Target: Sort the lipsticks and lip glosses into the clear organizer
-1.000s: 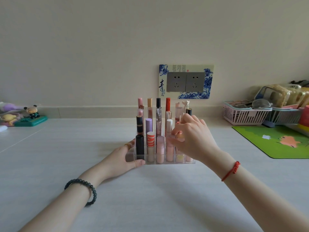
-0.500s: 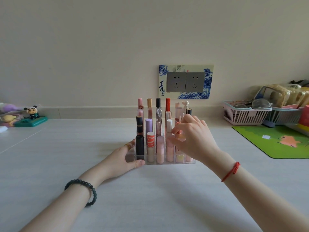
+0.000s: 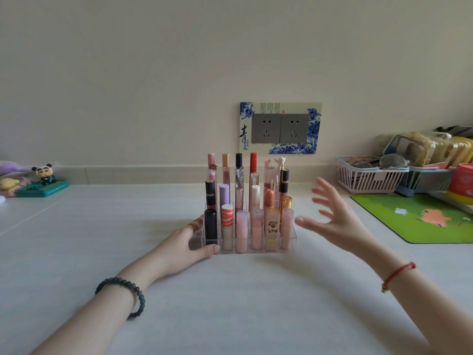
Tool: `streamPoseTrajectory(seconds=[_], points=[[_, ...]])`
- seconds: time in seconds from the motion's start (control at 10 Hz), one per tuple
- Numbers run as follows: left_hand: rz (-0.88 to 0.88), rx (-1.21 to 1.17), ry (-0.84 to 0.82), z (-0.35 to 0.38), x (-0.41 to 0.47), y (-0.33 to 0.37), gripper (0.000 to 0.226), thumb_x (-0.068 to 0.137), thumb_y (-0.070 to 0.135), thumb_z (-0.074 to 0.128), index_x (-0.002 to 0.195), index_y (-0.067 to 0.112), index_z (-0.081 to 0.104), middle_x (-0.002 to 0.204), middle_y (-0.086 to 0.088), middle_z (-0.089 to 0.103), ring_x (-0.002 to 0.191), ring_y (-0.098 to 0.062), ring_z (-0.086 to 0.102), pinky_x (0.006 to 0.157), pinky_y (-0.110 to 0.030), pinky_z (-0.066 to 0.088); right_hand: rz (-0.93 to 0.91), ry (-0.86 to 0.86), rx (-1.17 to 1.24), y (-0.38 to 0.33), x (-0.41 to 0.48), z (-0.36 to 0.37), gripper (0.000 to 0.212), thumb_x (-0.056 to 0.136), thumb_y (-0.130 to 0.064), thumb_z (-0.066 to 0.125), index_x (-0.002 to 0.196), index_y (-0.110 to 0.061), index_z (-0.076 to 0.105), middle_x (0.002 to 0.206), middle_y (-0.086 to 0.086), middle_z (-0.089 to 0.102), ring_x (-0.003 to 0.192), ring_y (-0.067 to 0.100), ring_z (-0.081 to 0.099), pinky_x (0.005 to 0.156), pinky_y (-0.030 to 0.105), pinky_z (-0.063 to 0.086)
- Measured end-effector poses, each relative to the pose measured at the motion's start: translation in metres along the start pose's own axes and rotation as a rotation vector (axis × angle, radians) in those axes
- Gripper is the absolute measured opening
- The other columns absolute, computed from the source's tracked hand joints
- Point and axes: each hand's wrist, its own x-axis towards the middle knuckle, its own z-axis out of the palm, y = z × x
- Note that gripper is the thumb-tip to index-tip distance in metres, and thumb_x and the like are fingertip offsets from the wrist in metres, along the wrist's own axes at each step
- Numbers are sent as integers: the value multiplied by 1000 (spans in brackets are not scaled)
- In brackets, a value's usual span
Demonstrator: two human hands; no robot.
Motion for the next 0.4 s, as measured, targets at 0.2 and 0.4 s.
streamPoseTrajectory(seconds=[0.2, 0.4], points=[[-14, -25, -6, 1, -1, 1, 73, 78, 42, 66, 140, 30, 30, 135, 21, 39, 126, 1, 38, 109, -24, 30, 134, -384, 6, 22, -5, 20, 115, 53, -47, 72, 145, -19, 8, 145, 0, 34, 131, 8, 33, 111, 29, 25], [-25, -21, 2, 0, -4, 4, 66, 79, 42, 65, 136, 34, 33, 126, 26, 41, 119, 4, 40, 99, -17, 31, -8, -432, -62, 18, -7, 29, 70, 72, -43, 68, 131, -25, 36, 123, -13, 53, 116, 3, 48, 102, 27, 39]])
